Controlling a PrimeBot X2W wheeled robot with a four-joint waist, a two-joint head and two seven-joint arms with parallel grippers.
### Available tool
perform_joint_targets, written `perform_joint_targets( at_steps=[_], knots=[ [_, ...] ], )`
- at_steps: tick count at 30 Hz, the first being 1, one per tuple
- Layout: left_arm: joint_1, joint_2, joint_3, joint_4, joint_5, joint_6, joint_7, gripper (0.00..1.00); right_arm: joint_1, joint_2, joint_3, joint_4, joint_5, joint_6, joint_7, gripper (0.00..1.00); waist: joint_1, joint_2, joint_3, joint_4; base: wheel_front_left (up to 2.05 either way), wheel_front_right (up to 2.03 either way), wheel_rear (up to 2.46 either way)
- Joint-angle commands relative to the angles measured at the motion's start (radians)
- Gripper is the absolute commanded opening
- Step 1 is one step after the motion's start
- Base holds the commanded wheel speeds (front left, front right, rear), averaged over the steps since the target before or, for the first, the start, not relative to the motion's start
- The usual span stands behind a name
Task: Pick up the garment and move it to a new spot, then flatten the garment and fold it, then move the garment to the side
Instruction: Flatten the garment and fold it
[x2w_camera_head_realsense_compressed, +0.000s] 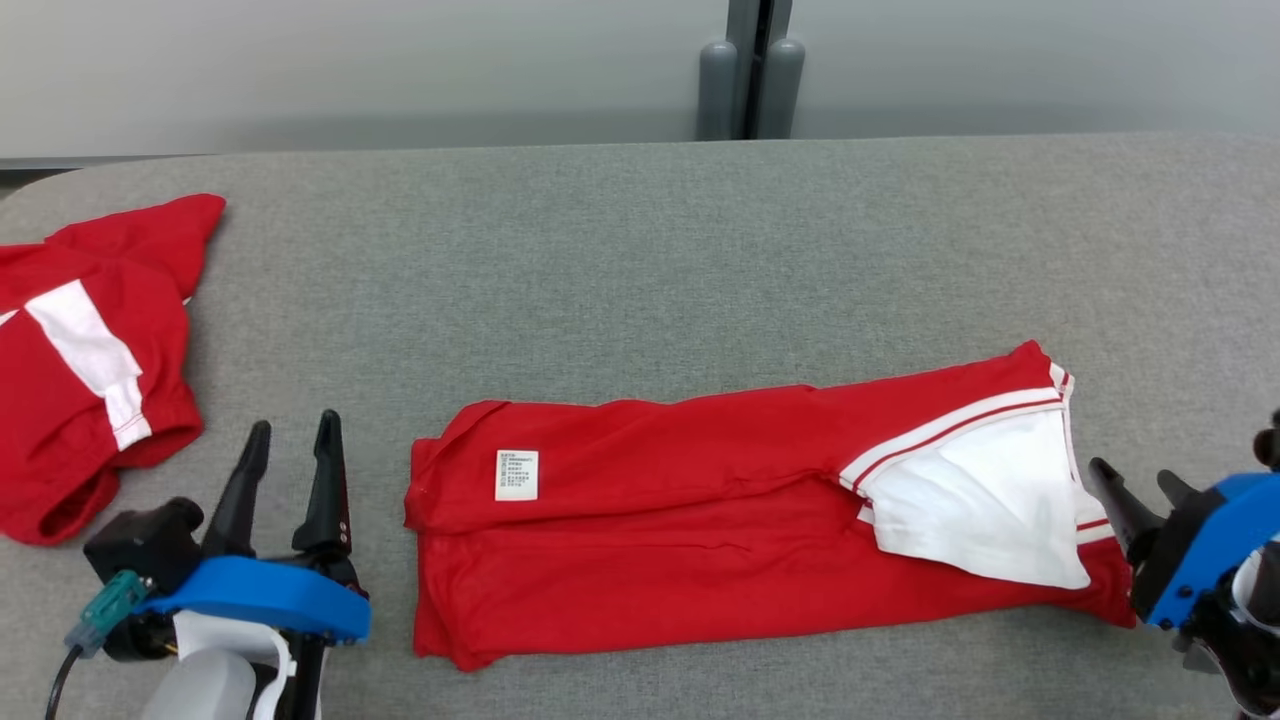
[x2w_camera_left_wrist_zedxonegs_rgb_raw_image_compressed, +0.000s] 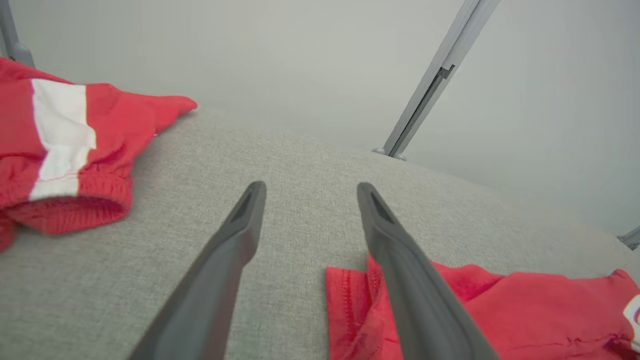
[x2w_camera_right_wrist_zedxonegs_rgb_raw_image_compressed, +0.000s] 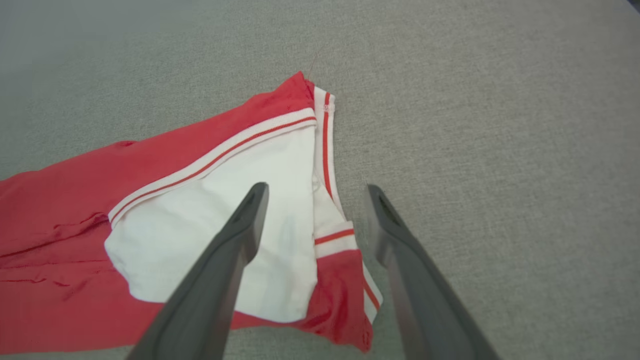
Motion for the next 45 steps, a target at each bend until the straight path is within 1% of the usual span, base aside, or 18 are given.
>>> perform_joint_targets(
  at_steps=[1, 7, 9, 17, 19, 22, 23, 24, 27, 29, 30, 32, 37, 41, 45],
  knots=[
    [-0.027, 0.007, 0.004, -0.002, 0.049, 0.014, -0.007, 1.00, -0.032, 0.007, -0.002, 0.032, -0.027, 0.001, 0.020, 1.00, 0.0000, 0.0000, -0.002, 0.007, 0.00, 0.00, 0.00],
    [-0.063, 0.010, 0.011, -0.008, 0.151, 0.045, -0.007, 1.00, -0.118, 0.010, 0.003, 0.164, -0.095, 0.001, 0.063, 1.00, 0.0000, 0.0000, 0.005, 0.023, 0.00, 0.00, 0.00],
    [-0.070, 0.015, 0.001, -0.004, 0.171, 0.045, -0.007, 1.00, -0.147, 0.006, 0.000, 0.210, -0.127, 0.001, 0.069, 1.00, 0.0000, 0.0000, 0.013, 0.025, 0.00, 0.00, 0.00],
    [-0.082, 0.031, -0.018, 0.000, 0.191, 0.050, 0.015, 1.00, -0.256, -0.010, -0.023, 0.375, -0.203, 0.001, 0.083, 1.00, 0.0000, 0.0000, 0.038, 0.036, 0.00, 0.00, 0.00],
    [-0.083, 0.031, -0.021, -0.006, 0.189, 0.051, 0.020, 1.00, -0.271, -0.011, -0.012, 0.420, -0.199, 0.001, 0.098, 1.00, 0.0000, 0.0000, 0.040, 0.041, 0.00, 0.00, 0.00],
    [-0.084, 0.032, -0.024, -0.010, 0.185, 0.054, 0.027, 1.00, -0.273, -0.019, 0.035, 0.481, -0.176, 0.001, 0.125, 1.00, 0.0000, 0.0000, 0.040, 0.047, 0.00, 0.00, 0.00],
    [-0.080, 0.033, -0.023, -0.012, 0.180, 0.055, 0.030, 1.00, -0.274, -0.018, 0.068, 0.503, -0.142, 0.002, 0.134, 0.36, 0.0000, 0.0000, 0.039, 0.046, 0.00, 0.00, 0.00],
    [-0.076, 0.034, -0.022, -0.015, 0.178, 0.056, 0.030, 1.00, -0.276, -0.019, 0.081, 0.505, -0.123, 0.002, 0.126, 0.00, 0.0000, 0.0000, 0.038, 0.045, 0.00, 0.00, 0.00],
    [-0.063, 0.038, -0.022, -0.023, 0.175, 0.056, 0.034, 1.00, -0.272, -0.047, 0.100, 0.495, -0.086, 0.001, 0.103, 0.00, 0.0000, 0.0000, 0.032, 0.038, 0.00, 0.00, 0.00],
    [-0.056, 0.040, -0.022, -0.029, 0.171, 0.059, 0.036, 1.00, -0.269, -0.077, 0.101, 0.472, -0.070, 0.001, 0.084, 0.00, 0.0000, 0.0000, 0.029, 0.033, 0.00, 0.00, 0.00],
    [-0.056, 0.040, -0.022, -0.029, 0.171, 0.059, 0.036, 1.00, -0.269, -0.077, 0.101, 0.472, -0.070, 0.001, 0.084, 0.00, 0.0000, 0.0000, 0.029, 0.033, 0.00, 0.00, 0.00],
    [-0.050, 0.046, -0.020, -0.034, 0.167, 0.061, 0.039, 1.00, -0.257, -0.107, 0.099, 0.449, -0.059, 0.001, 0.077, 0.00, 0.0000, 0.0000, 0.022, 0.026, 0.00, 0.00, 0.00],
    [-0.030, 0.060, -0.011, -0.053, 0.163, 0.071, 0.041, 1.00, -0.233, -0.177, 0.039, 0.394, -0.038, 0.001, 0.058, 0.00, 0.0000, 0.0000, 0.010, 0.004, 0.00, 0.00, 0.00],
    [-0.010, 0.065, -0.010, -0.075, 0.160, 0.081, 0.045, 1.00, -0.221, -0.235, -0.029, 0.354, -0.056, 0.001, 0.057, 0.00, 0.0000, 0.0000, 0.003, -0.015, 0.00, 0.00, 0.00],
    [0.008, 0.067, -0.013, -0.089, 0.160, 0.088, 0.050, 1.00, -0.216, -0.278, -0.044, 0.314, -0.084, 0.001, 0.038, 0.00, 0.0000, 0.0000, -0.011, -0.026, 0.00, 0.00, 0.00]
  ],
)
